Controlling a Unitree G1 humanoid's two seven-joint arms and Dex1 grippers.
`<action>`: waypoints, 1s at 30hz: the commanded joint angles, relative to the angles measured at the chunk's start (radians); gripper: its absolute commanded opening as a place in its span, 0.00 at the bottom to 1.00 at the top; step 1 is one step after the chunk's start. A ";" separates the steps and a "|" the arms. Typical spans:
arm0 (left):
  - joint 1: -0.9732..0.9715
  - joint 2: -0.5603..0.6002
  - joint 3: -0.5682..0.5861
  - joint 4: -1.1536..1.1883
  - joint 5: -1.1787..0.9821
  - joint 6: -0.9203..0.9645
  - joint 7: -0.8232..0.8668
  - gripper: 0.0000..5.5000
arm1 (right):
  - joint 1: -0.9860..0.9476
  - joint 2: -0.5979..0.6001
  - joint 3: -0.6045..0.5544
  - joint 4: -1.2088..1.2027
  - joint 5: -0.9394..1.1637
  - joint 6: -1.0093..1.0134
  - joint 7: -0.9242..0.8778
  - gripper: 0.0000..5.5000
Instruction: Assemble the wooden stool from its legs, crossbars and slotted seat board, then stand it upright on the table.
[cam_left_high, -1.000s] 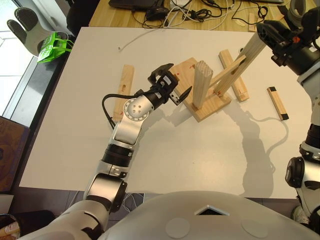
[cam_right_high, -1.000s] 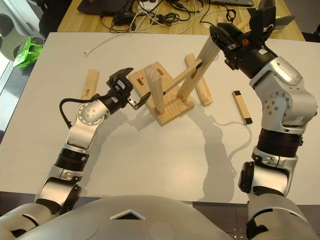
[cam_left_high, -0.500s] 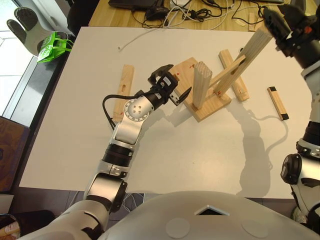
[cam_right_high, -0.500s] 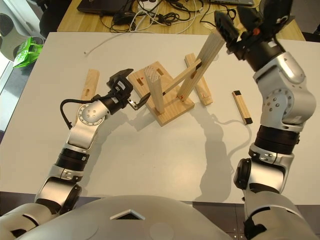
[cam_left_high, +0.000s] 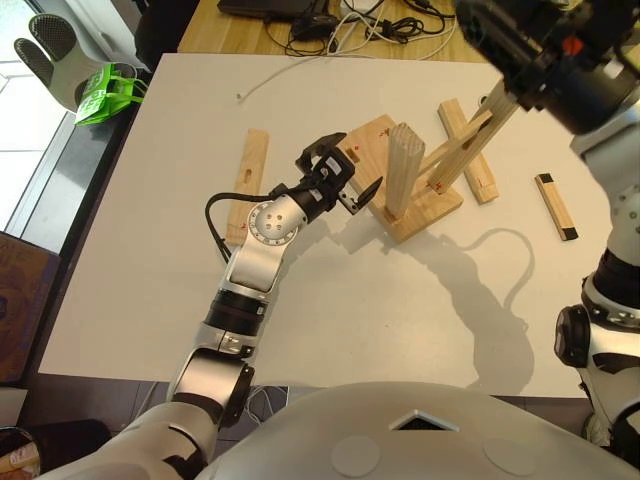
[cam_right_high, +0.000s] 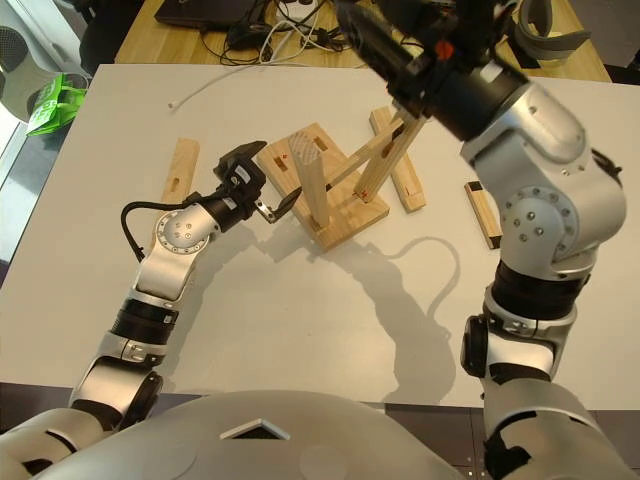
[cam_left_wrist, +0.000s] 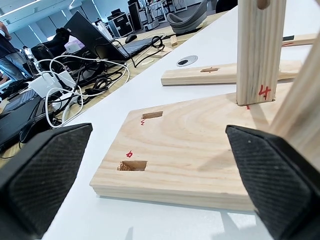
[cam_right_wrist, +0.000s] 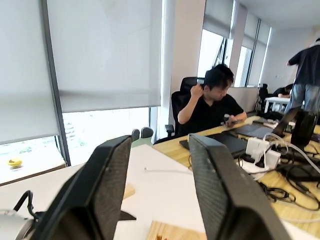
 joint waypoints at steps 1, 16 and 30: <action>0.001 0.006 -0.004 -0.018 0.006 0.015 -0.008 0.90 | 0.139 -0.030 0.049 0.024 -0.038 0.016 0.029 0.26; -0.001 0.000 -0.014 -0.046 0.008 0.029 -0.008 0.90 | 0.239 -0.060 0.185 0.067 -0.121 0.196 0.002 0.00; -0.008 -0.001 -0.012 -0.035 0.008 0.022 -0.004 0.90 | 0.209 -0.020 0.182 0.082 -0.141 0.223 -0.063 0.00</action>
